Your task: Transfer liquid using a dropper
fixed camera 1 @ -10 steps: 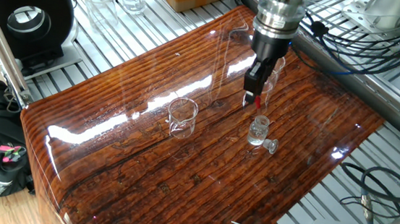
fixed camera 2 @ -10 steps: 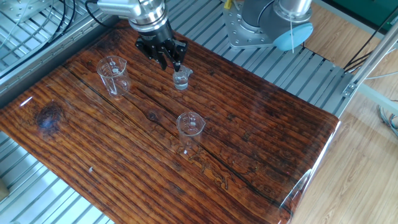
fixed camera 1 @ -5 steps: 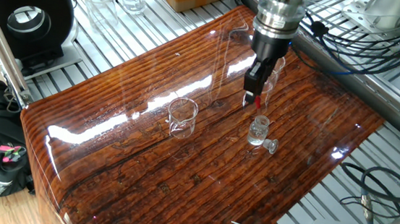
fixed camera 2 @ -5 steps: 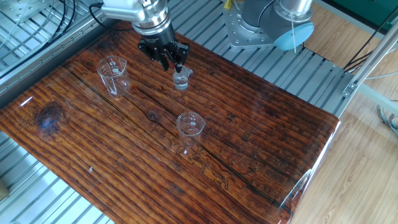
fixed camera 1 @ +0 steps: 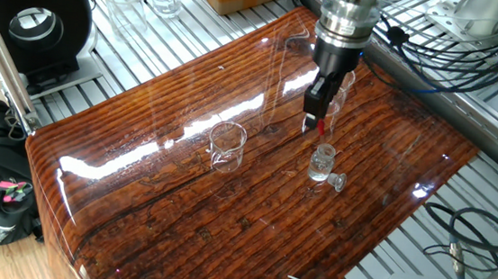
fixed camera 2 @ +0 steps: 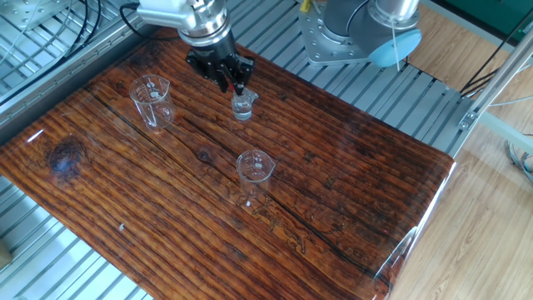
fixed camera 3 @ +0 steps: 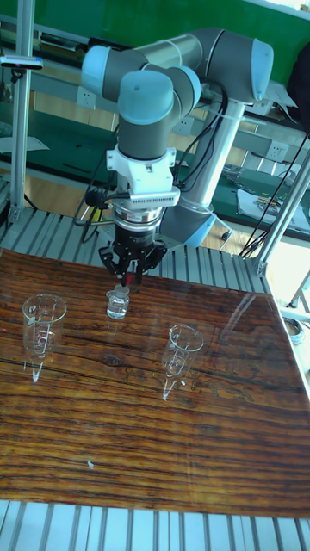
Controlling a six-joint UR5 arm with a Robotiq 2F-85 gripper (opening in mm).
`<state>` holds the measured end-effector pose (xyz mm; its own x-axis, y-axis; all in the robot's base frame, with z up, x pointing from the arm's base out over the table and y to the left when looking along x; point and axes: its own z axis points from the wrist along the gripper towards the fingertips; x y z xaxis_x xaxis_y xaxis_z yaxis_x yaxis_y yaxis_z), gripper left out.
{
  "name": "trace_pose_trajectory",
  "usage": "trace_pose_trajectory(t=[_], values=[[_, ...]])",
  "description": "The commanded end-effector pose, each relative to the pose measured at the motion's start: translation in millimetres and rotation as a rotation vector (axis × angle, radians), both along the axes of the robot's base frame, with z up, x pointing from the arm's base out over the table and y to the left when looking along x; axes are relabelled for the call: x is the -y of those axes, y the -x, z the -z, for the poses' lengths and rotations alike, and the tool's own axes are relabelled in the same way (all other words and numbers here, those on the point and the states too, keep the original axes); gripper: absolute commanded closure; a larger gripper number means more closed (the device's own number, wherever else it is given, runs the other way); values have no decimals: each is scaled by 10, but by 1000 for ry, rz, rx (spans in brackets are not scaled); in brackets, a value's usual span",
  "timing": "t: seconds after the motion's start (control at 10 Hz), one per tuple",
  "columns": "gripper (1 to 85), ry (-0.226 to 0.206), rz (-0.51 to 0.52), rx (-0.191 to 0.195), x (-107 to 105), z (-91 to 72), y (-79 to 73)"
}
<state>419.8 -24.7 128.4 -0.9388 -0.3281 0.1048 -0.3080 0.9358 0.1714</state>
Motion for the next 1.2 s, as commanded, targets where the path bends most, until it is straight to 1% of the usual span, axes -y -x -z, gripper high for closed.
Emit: trace_pose_trajectory(t=[0.0,0.3,0.7,0.8,0.9,1.1], values=[[517,27,0,2,12,-28,-29],[517,31,2,-11,-21,12,-34],[517,59,-16,-36,13,61,10],[517,62,-18,-43,16,53,28],[517,63,-17,-59,6,33,61],[523,82,-16,-69,-5,-15,68]])
